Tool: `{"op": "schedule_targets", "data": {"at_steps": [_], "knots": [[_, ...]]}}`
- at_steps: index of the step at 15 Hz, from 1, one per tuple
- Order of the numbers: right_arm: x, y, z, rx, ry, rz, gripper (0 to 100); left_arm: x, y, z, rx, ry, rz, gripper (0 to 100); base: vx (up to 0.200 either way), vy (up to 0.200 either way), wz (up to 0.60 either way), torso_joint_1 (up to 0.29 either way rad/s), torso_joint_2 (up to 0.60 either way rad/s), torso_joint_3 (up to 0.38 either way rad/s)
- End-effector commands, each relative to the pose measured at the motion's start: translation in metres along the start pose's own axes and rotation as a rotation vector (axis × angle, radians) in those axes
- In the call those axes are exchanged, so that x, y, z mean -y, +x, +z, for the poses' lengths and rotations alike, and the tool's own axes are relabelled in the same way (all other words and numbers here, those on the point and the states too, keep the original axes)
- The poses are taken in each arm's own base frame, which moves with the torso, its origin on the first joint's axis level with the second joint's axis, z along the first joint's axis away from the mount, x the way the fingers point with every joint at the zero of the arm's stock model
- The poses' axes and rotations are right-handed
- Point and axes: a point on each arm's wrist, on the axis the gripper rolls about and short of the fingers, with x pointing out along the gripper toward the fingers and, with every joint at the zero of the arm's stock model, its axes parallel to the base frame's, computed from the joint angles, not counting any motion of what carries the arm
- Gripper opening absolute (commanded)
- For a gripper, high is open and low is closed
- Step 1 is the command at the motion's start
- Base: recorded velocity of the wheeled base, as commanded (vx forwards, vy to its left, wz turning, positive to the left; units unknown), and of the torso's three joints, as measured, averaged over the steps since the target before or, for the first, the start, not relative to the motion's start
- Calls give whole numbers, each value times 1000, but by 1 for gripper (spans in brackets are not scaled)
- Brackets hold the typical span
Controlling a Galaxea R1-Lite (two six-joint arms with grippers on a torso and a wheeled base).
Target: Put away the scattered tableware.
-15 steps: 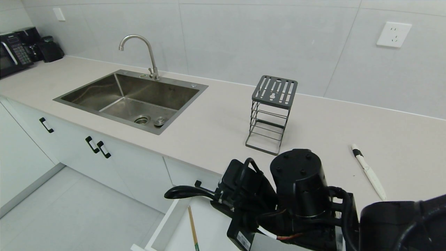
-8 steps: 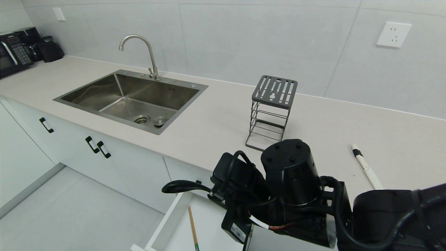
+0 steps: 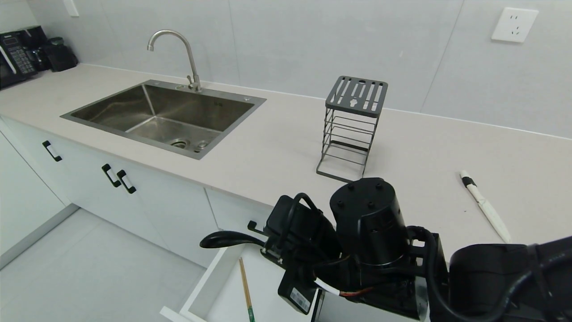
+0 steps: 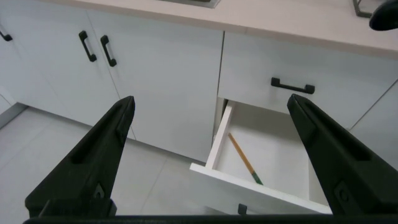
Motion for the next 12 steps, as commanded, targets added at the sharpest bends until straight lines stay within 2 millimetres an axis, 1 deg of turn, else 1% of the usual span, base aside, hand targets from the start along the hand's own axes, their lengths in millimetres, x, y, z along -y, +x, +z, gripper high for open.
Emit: {"op": "schedule_targets", "data": {"at_steps": [1, 4, 7, 9, 12], "knots": [[-2, 0, 1, 2, -3, 4, 0, 0, 0, 0, -2, 0, 0, 100, 0, 0, 0, -76, 134, 80], [-1, 1, 7, 22, -5, -1, 0, 0, 0, 0, -2, 0, 0, 100, 0, 0, 0, -159, 315, 154], [2, 7, 23, 72, -4, -27, 0, 0, 0, 0, 0, 0, 0, 100, 0, 0, 0, -250, 487, 233], [0, 11, 23, 69, -9, -19, 0, 0, 0, 0, 0, 0, 0, 100, 0, 0, 0, -164, 315, 154], [-1, 11, 21, 60, -9, -17, 0, 0, 0, 0, 0, 0, 0, 100, 0, 0, 0, -36, 72, 34]]}}
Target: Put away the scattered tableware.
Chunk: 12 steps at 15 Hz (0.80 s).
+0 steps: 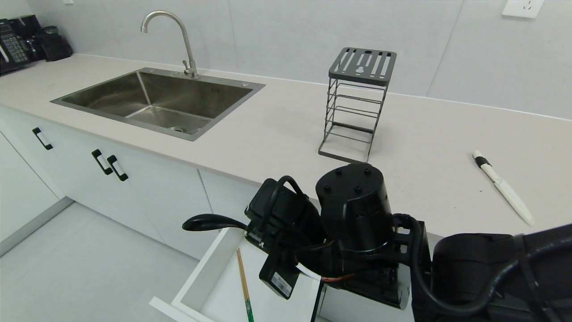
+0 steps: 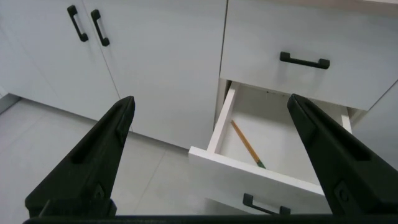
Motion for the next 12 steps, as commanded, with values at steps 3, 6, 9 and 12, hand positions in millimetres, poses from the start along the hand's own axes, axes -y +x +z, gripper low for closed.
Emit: {"op": "schedule_targets", "data": {"at_steps": [3, 6, 9, 12], "knots": [[-3, 2, -4, -15, -2, 8, 0, 0, 0, 0, -2, 0, 0, 100, 0, 0, 0, -172, 333, 159], [-6, 6, -3, -12, -18, 18, 0, 0, 0, 0, -2, 0, 0, 100, 0, 0, 0, -240, 461, 217], [-6, 6, -4, -19, -18, 18, 0, 0, 0, 0, -2, 0, 0, 100, 0, 0, 0, -248, 468, 219], [-7, 6, -4, -28, -20, 18, 0, 0, 0, 0, -3, 0, 0, 100, 0, 0, 0, -250, 439, 194]]}}
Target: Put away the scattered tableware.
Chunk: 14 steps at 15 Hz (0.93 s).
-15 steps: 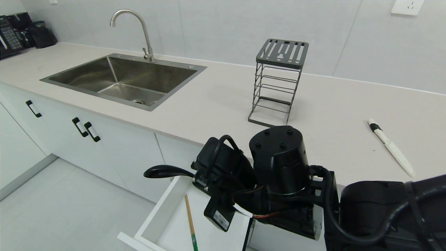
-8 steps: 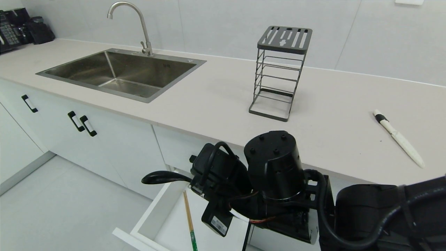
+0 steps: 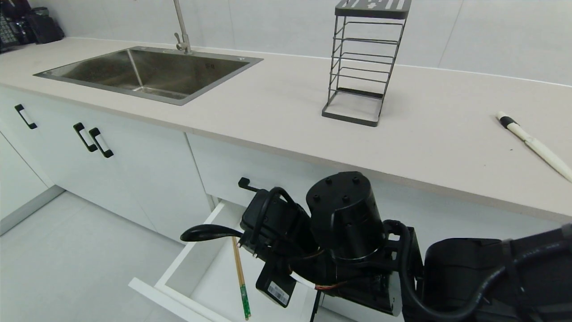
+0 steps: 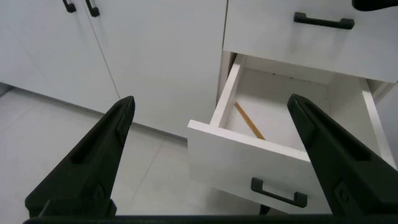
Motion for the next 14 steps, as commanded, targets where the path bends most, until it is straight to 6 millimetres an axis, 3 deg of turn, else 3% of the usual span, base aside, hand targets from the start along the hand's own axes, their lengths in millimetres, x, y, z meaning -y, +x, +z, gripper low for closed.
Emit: {"op": "schedule_targets", "data": {"at_steps": [1, 7, 14], "knots": [[-1, 0, 1, 0, -1, -7, 0, 0, 0, 0, 0, 0, 0, 100, 0, 0, 0, -261, 354, 129], [-2, 2, 0, -6, -2, -8, 0, 0, 0, 0, 0, 0, 0, 100, 0, 0, 0, -241, 321, 123], [-17, 0, -10, -31, -3, 43, 0, 0, 0, 0, -2, 0, 0, 100, 0, 0, 0, -25, 164, 58]]}}
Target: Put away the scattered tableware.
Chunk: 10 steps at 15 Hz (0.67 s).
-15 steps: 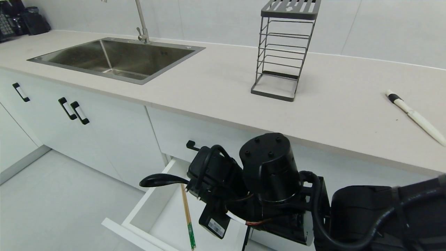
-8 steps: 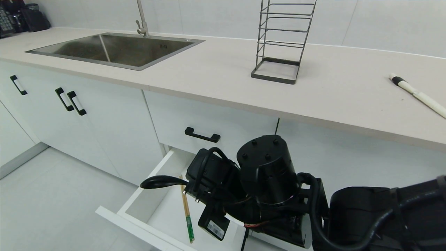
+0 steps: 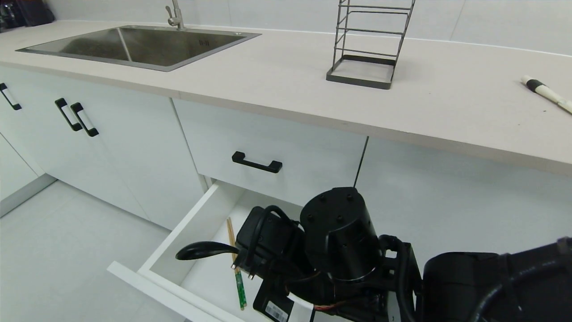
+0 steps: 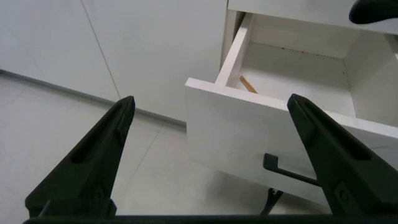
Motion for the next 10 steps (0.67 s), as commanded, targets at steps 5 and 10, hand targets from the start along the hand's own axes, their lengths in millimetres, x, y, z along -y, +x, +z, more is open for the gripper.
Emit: {"op": "schedule_targets", "data": {"at_steps": [5, 10], "knots": [[11, 9, -17, -6, 11, -23, 0, 0, 0, 0, -1, 0, 0, 100, 0, 0, 0, -1, 0, 10], [37, 46, -9, 33, 37, -93, 0, 0, 0, 0, -1, 0, 0, 100, 0, 0, 0, 0, 0, 0]]}}
